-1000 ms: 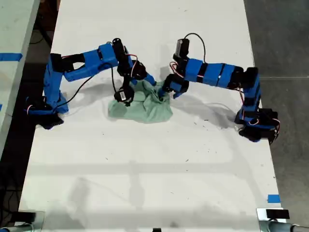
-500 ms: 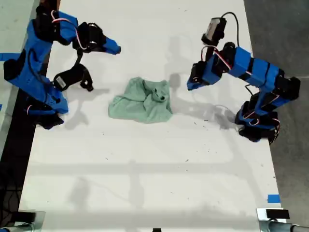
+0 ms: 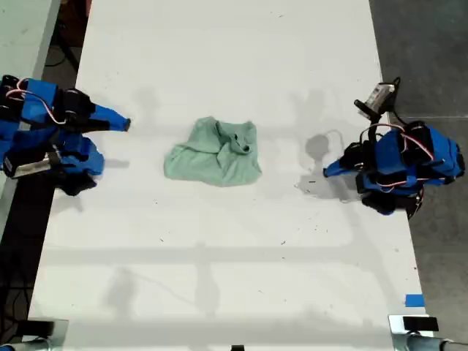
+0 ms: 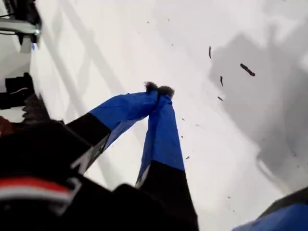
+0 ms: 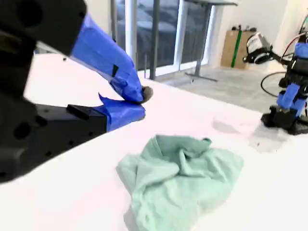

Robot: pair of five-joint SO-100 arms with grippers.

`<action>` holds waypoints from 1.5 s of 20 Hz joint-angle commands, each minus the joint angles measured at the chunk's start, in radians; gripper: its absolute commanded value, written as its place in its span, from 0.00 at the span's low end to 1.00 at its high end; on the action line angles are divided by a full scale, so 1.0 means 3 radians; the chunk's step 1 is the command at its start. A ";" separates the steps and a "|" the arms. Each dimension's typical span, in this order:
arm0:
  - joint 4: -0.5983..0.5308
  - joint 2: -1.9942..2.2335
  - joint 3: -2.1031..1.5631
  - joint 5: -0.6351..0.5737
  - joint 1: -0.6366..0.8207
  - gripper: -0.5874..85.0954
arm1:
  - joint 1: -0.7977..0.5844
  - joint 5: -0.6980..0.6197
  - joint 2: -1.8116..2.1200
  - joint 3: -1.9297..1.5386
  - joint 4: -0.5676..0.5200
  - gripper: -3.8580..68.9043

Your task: Fold t shirt

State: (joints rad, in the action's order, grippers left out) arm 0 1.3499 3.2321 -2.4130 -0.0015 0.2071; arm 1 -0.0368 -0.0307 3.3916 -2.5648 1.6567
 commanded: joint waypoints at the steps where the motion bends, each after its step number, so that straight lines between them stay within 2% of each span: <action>1: -0.0593 0.1120 -0.1386 0.0348 -0.0562 0.01 | 0.0179 0.0066 0.0383 -0.0481 -0.0066 0.03; 3: -0.1130 0.1191 -0.2183 0.0486 -0.0946 0.01 | 0.0256 -0.0036 0.0363 -0.0491 -0.0077 0.03; 4: -0.1202 0.1227 -0.2403 0.0542 -0.0997 0.01 | 0.0261 -0.0056 0.0363 -0.0491 -0.0077 0.03; 7: -0.0926 0.1222 -0.2506 0.0527 -0.0920 0.01 | 0.0435 -0.0082 0.0368 -0.0491 -0.0077 0.03; 10: -0.0915 0.1232 -0.2506 0.0501 -0.0833 0.16 | 0.0619 -0.0097 0.0368 -0.0496 -0.0077 0.04; 12: -0.0966 0.1232 -0.2690 0.0430 -0.0757 0.17 | 0.0808 -0.0077 0.0373 -0.0496 -0.0082 0.04; 16: -0.0982 0.1222 -0.2700 0.0261 -0.0793 0.19 | 0.0839 -0.0041 0.0373 -0.0496 -0.0097 0.05; 17: -0.0982 0.1222 -0.2700 0.0261 -0.0803 0.19 | 0.0905 -0.0097 0.0378 -0.0649 -0.0383 0.05; 18: -0.0982 0.1222 -0.2700 0.0261 -0.0803 0.19 | 0.0905 -0.0353 0.0378 -0.0920 -0.1064 0.04; 19: -0.0982 0.1222 -0.2700 0.0261 -0.0798 0.19 | 0.0874 -0.0496 0.0378 -0.1166 -0.1529 0.05; 20: -0.0982 0.1222 -0.2700 0.0261 -0.0782 0.19 | 0.0777 -0.0476 0.0378 -0.1309 -0.1606 0.05; 23: -0.0982 0.1222 -0.2700 0.0261 -0.0767 0.19 | 0.0445 -0.0297 0.0378 -0.1600 -0.1289 0.05; 25: -0.0982 0.1222 -0.2700 0.0261 -0.0767 0.19 | 0.0312 0.0665 0.0378 -0.1810 -0.1104 0.04; 26: -0.0982 0.1222 -0.2700 0.0261 -0.0772 0.19 | 0.0256 0.0787 0.0378 -0.1805 -0.1069 0.05; 27: -0.0982 0.1222 -0.2700 0.0261 -0.0772 0.19 | 0.0235 0.0614 0.0378 -0.1805 -0.1069 0.09; 30: -0.0982 0.1222 -0.2700 0.0261 -0.0772 0.19 | 0.0164 0.0358 0.0373 -0.1805 -0.1069 0.10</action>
State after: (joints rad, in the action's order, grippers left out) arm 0 1.0769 3.5957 -3.2152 0.0828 -0.0230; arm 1 0.0291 0.1227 3.4975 -3.0496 1.3315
